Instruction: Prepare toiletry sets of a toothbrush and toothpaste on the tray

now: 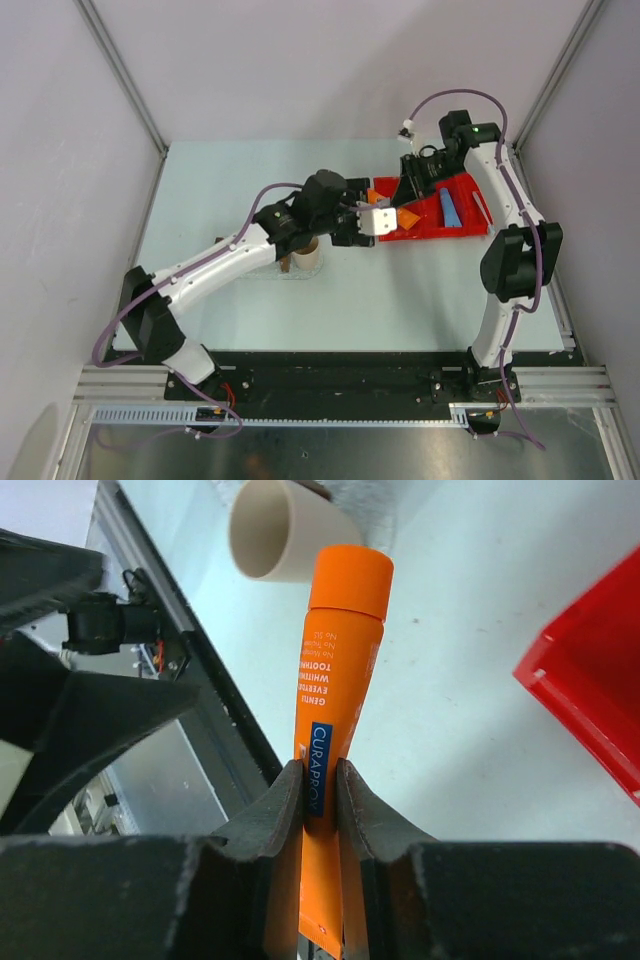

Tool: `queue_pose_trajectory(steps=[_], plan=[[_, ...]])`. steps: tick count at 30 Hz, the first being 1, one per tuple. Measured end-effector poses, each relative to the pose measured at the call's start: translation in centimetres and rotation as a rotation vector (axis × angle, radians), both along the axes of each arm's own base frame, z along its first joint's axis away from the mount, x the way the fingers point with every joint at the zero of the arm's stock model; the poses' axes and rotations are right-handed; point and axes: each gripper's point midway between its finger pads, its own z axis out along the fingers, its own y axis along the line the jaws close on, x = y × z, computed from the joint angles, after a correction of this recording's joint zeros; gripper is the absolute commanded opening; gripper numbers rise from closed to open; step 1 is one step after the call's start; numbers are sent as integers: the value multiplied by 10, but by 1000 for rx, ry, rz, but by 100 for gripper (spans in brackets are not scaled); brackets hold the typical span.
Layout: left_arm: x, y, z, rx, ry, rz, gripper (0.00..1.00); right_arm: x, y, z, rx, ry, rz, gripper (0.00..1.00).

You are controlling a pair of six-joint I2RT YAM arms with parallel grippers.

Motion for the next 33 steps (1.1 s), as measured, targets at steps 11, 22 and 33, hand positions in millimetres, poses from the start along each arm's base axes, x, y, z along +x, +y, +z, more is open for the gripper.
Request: queue_pose_trajectory(steps=[11, 22, 33], plan=[[4, -11, 11, -11, -151, -70, 93, -14, 24, 15, 117, -37, 137, 0], [6, -13, 4, 10, -186, -92, 88, -16, 34, 11, 157, -49, 194, 0], [8, -11, -26, 74, -177, -104, 81, -21, 40, 12, 173, -46, 213, 0]])
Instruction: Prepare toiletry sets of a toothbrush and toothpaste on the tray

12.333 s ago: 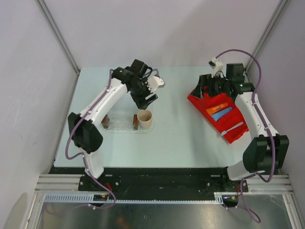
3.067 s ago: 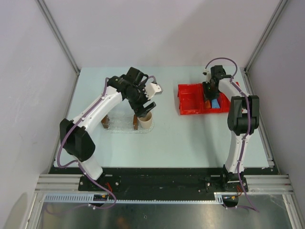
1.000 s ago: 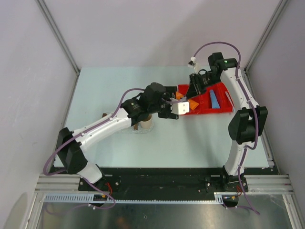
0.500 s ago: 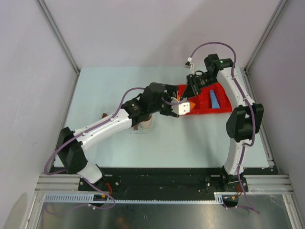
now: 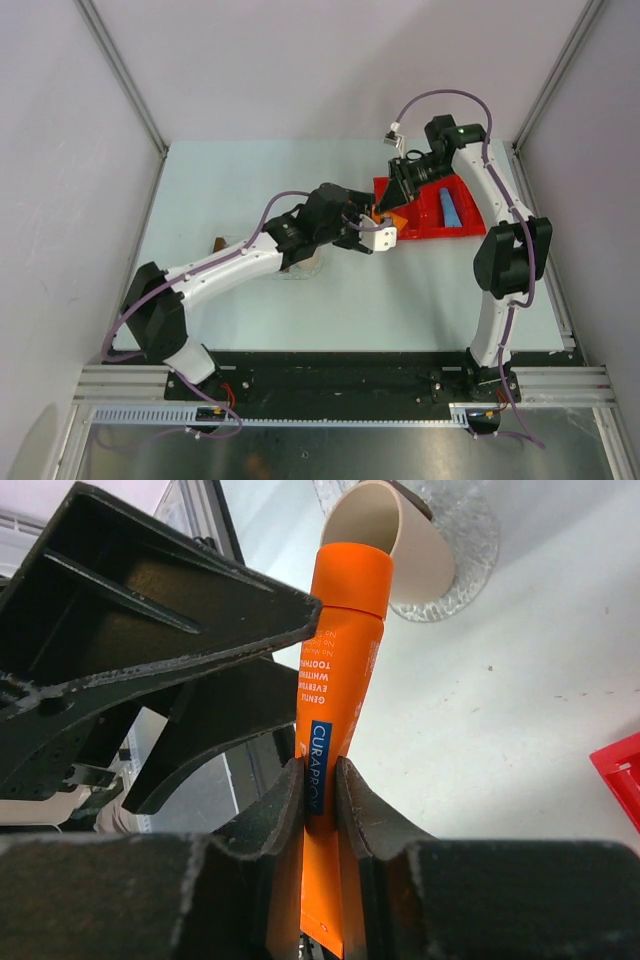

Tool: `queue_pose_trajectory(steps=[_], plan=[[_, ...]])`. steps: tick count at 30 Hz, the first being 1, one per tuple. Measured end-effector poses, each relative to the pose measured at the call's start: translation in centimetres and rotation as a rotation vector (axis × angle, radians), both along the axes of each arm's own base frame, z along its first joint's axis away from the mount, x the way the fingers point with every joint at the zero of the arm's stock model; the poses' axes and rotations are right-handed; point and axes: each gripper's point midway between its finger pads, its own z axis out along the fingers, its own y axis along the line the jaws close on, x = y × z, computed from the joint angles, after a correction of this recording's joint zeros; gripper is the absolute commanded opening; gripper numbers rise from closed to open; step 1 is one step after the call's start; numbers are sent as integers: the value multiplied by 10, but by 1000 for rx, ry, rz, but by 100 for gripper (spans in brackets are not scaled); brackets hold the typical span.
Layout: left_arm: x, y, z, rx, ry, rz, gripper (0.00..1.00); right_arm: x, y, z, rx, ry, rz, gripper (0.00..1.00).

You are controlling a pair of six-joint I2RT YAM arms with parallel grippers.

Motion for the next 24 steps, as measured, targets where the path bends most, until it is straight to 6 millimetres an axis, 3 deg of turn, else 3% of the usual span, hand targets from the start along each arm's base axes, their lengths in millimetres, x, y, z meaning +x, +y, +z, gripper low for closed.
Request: queue_pose_trajectory(steps=[14, 24], plan=[[13, 7, -7, 4, -25, 26, 54, -18, 0, 6, 0, -3, 15, 0], [15, 10, -9, 2, -27, 32, 42, -21, 2, 3, -3, 11, 21, 0]])
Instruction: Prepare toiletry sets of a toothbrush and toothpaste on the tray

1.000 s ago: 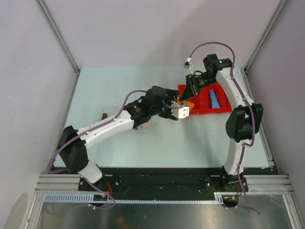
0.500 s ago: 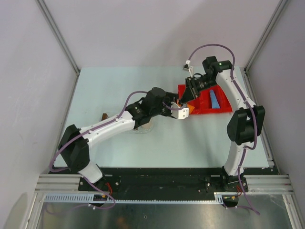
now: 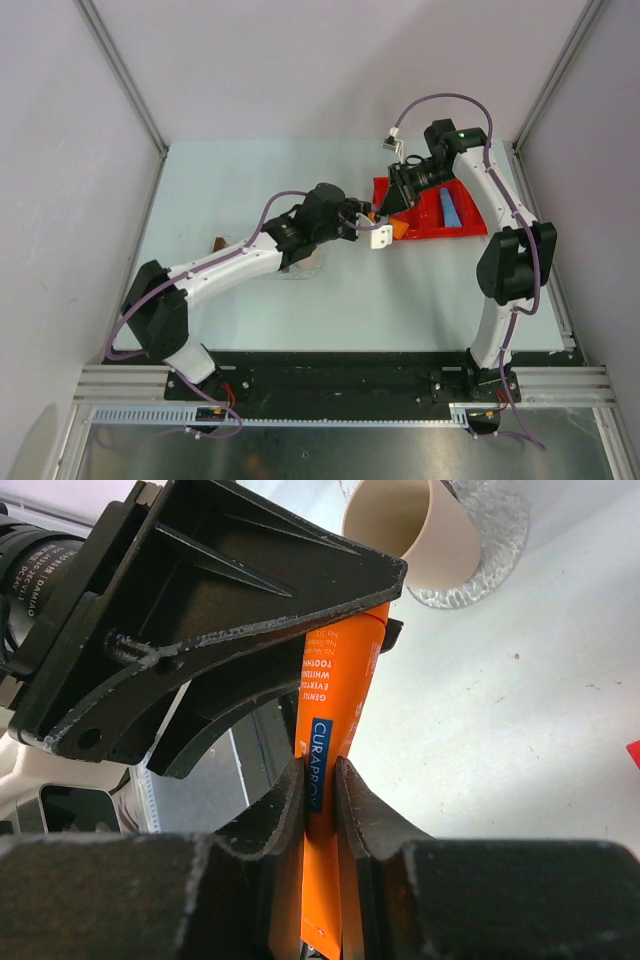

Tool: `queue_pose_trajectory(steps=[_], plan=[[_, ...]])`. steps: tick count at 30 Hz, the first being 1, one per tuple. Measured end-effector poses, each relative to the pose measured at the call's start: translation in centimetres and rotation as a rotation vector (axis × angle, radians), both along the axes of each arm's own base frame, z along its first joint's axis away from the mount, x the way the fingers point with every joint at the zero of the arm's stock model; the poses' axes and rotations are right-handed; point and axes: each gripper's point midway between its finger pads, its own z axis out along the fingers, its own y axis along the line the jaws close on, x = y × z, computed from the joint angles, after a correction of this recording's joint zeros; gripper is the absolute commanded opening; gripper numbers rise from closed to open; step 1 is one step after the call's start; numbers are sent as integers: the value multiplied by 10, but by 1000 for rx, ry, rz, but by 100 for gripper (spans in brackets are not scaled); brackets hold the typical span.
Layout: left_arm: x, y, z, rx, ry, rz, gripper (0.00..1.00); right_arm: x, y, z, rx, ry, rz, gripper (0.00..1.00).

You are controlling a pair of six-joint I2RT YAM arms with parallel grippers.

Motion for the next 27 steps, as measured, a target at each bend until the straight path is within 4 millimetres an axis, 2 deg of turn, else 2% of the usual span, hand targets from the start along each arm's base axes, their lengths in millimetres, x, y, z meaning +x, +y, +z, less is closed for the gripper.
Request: queue_pose_trajectory(steps=[4, 6, 7, 8, 9, 11, 12, 14, 18, 22, 27], plan=[[-1, 0, -1, 0, 5, 0, 31, 0, 0, 0, 0, 1, 0, 0], [-1, 0, -1, -3, 10, 2, 20, 0, 0, 0, 0, 1, 0, 3], [-1, 0, -2, -5, 13, 3, 3, 0, 0, 0, 0, 1, 0, 5], [-1, 0, -2, -8, 17, 5, 0, 0, 0, 0, 0, 1, 0, 7], [-1, 0, -2, -9, 19, 6, 0, 0, 0, 0, 0, 1, 0, 14], [-2, 0, -3, -12, 25, 9, 0, 0, 0, 0, 0, 1, 0, 18], [-2, 0, -4, -12, 28, 9, 0, 0, 0, 0, -1, 1, 0, 26], [-4, 1, -6, -18, 39, 11, 0, 0, 0, 0, -1, 4, -1, 33], [-9, 2, -13, -31, 75, 12, 0, 2, -1, 3, 3, 5, -11, 57], [-15, 5, -16, -49, 104, 23, 0, 9, -5, 14, 16, -20, -33, 66], [-24, 8, -9, -112, 148, 35, 0, 23, -20, 29, 37, -51, -87, 70]])
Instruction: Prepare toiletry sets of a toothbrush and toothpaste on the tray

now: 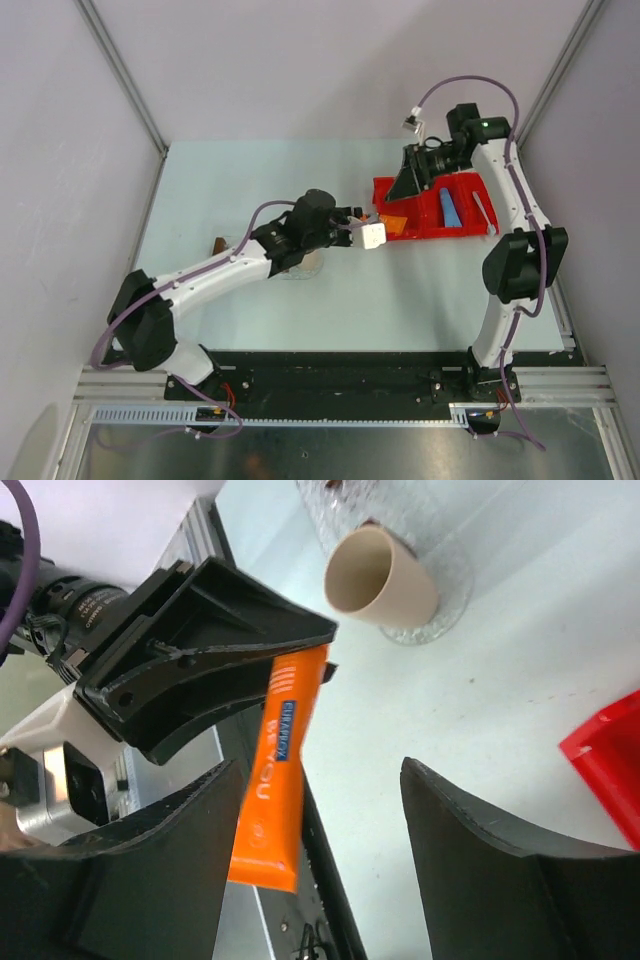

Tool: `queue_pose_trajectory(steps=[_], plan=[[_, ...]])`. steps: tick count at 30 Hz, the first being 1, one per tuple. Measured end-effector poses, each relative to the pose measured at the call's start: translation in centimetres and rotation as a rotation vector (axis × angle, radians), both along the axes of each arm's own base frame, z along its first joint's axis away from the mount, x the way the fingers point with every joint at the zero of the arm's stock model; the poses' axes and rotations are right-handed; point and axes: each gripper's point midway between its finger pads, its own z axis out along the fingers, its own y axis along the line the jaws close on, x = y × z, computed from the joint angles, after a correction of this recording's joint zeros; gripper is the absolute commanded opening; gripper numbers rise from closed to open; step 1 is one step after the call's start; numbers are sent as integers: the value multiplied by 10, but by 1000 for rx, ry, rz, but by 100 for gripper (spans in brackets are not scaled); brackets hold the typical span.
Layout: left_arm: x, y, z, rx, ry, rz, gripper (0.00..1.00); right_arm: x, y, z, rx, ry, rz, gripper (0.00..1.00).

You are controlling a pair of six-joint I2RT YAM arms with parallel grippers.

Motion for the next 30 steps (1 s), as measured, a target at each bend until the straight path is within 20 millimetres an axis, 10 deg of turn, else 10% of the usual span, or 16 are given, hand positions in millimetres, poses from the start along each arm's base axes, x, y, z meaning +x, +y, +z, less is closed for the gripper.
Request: queue_pose_trajectory(steps=[12, 20, 30], plan=[[-26, 16, 57, -380, 290, 15, 0, 40, -70, 41, 103, -178, -148, 71], [-40, 19, 87, -554, 526, -60, 0, 15, -40, 55, 142, -365, 13, 71], [-85, 3, 128, -652, 741, -251, 0, -63, 13, 97, 239, -535, 133, 77]])
